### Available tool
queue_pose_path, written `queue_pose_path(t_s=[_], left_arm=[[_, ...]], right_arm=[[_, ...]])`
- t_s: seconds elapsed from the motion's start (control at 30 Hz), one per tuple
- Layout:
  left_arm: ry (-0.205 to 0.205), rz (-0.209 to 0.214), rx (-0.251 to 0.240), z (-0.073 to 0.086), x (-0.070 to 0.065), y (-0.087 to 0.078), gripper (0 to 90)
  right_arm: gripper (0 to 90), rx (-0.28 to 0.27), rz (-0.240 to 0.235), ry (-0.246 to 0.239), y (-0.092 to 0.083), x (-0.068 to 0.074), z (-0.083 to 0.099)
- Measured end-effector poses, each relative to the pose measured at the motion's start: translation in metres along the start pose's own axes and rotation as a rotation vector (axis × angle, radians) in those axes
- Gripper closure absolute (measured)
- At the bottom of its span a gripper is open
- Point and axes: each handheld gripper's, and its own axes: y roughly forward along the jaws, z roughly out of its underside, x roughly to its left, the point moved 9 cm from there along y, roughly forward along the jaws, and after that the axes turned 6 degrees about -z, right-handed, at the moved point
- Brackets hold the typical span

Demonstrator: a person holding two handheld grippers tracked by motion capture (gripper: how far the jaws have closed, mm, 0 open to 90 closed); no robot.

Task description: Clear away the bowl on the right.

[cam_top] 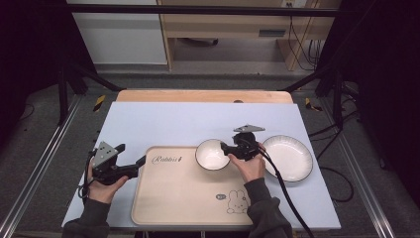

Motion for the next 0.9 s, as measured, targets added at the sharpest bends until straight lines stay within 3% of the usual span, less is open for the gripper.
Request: queue_pose_path(t_s=[0.27, 0.9], left_arm=[[0.000, 0.000, 0.000, 0.000, 0.000, 0.000, 13.3], [-0.001, -0.003, -0.001, 0.000, 0.001, 0.000, 13.3]], right_arm=[[24.1, -0.063, 0.008, -0.033, -0.008, 0.001, -0.008], [16.2, -0.169, 0.006, -0.090, -0.034, 0.005, -0.023]])
